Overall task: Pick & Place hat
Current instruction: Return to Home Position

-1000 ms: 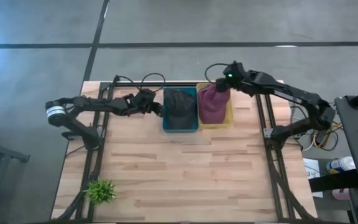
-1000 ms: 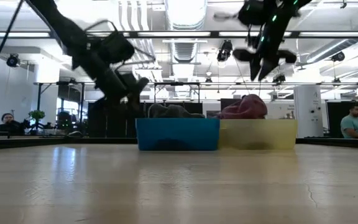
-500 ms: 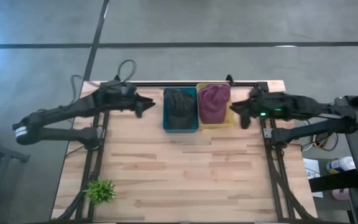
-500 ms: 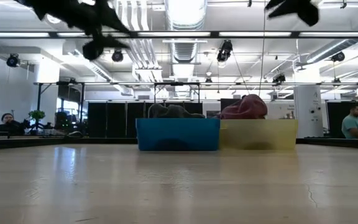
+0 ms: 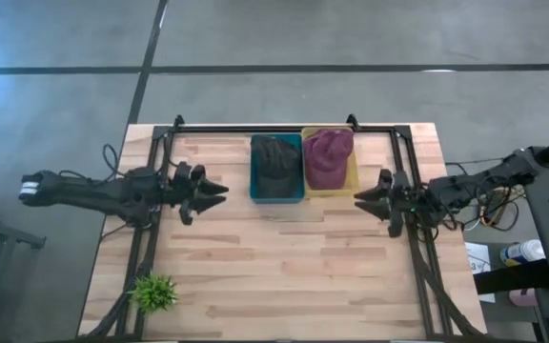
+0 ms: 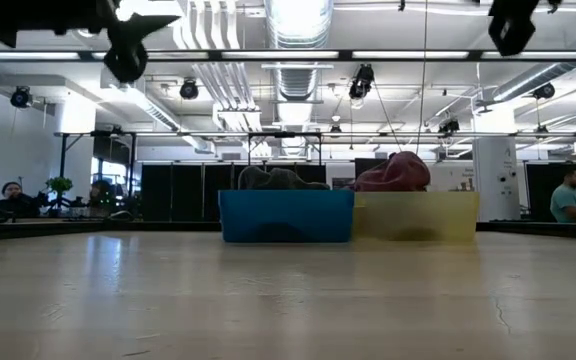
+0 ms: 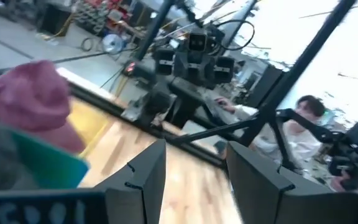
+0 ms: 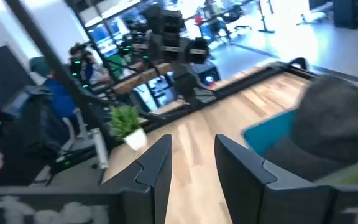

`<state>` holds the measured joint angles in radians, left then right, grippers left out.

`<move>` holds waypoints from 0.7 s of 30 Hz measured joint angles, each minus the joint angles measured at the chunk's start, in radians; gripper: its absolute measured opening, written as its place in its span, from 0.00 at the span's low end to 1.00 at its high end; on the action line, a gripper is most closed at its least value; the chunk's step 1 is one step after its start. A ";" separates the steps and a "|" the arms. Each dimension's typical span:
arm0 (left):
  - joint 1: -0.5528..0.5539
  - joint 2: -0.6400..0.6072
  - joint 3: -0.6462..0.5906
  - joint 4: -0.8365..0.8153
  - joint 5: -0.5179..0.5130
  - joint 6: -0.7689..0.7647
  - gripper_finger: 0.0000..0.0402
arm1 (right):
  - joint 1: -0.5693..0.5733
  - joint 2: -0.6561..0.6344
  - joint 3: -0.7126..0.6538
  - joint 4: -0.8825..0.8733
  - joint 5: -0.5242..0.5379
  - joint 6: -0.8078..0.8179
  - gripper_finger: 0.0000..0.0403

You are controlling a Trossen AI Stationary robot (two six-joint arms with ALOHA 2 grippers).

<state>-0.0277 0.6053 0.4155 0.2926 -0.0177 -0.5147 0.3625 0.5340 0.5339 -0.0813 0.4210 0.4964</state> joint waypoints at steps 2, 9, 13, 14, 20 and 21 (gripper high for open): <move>0.023 -0.025 -0.037 -0.008 0.000 -0.009 0.41 | -0.009 -0.061 -0.065 0.007 0.004 -0.003 0.29; 0.195 -0.120 -0.143 -0.013 0.120 -0.094 0.41 | -0.021 -0.310 -0.272 0.176 -0.035 -0.015 0.27; 0.304 -0.174 -0.177 -0.012 0.288 -0.122 0.41 | -0.022 -0.453 -0.390 0.308 -0.066 -0.047 0.26; 0.328 -0.186 -0.183 -0.013 0.324 -0.124 0.41 | -0.024 -0.488 -0.415 0.319 -0.065 -0.056 0.25; 0.421 -0.256 -0.243 -0.018 0.387 -0.134 0.41 | -0.025 -0.527 -0.508 0.387 -0.045 -0.085 0.25; 0.429 -0.269 -0.259 -0.016 0.387 -0.133 0.41 | -0.026 -0.524 -0.514 0.389 -0.034 -0.080 0.25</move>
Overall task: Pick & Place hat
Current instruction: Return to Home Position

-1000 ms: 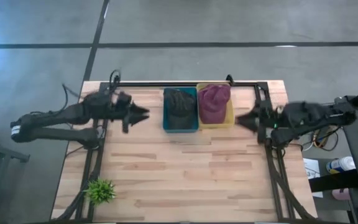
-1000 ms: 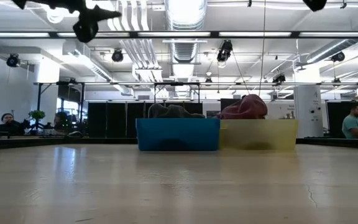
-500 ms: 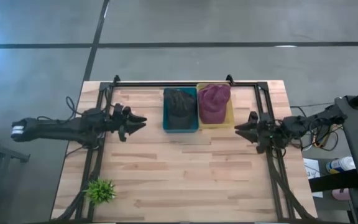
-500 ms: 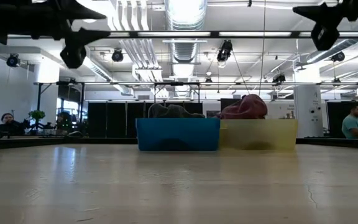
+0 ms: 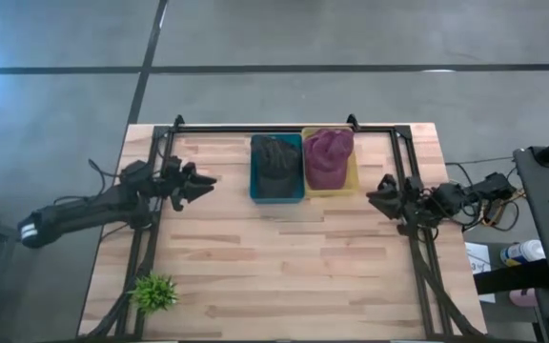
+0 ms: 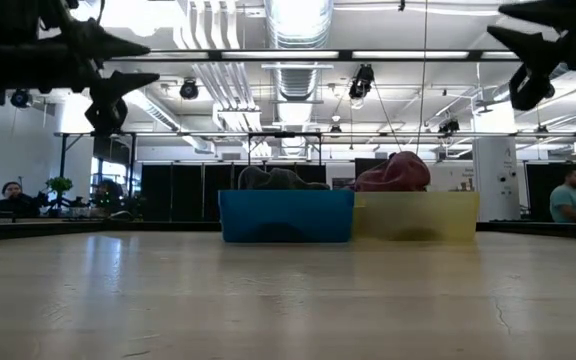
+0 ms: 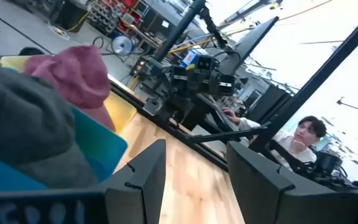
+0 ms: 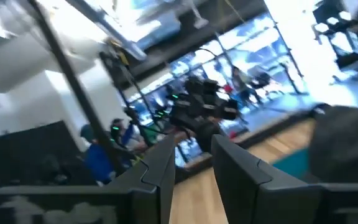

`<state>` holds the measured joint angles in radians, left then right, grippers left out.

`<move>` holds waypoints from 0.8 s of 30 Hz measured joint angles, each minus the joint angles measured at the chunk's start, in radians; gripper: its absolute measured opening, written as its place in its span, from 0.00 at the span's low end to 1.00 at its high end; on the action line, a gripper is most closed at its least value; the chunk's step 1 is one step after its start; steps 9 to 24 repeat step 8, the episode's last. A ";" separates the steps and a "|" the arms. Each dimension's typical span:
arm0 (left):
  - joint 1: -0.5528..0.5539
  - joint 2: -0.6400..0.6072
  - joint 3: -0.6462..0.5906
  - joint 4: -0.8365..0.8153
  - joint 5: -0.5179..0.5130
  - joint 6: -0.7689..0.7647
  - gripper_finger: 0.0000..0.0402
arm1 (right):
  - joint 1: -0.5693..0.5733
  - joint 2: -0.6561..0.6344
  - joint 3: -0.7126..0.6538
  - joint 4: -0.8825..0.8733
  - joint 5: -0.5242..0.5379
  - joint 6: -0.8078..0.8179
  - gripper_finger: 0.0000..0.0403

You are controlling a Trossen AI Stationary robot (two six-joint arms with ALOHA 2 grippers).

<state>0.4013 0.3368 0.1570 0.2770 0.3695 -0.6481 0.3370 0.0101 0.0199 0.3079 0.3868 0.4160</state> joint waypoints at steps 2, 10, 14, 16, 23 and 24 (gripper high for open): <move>0.010 -0.020 -0.030 -0.003 -0.001 0.005 0.41 | 0.000 -0.003 -0.011 -0.024 0.030 0.013 0.26; 0.012 -0.049 -0.148 -0.002 -0.003 0.041 0.41 | -0.002 -0.001 -0.011 -0.133 0.118 0.021 0.26; 0.012 -0.049 -0.148 -0.002 -0.003 0.041 0.41 | -0.002 -0.001 -0.011 -0.133 0.118 0.021 0.26; 0.012 -0.049 -0.148 -0.002 -0.003 0.041 0.41 | -0.002 -0.001 -0.011 -0.133 0.118 0.021 0.26; 0.012 -0.049 -0.148 -0.002 -0.003 0.041 0.41 | -0.002 -0.001 -0.011 -0.133 0.118 0.021 0.26; 0.012 -0.049 -0.148 -0.002 -0.003 0.041 0.41 | -0.002 -0.001 -0.011 -0.133 0.118 0.021 0.26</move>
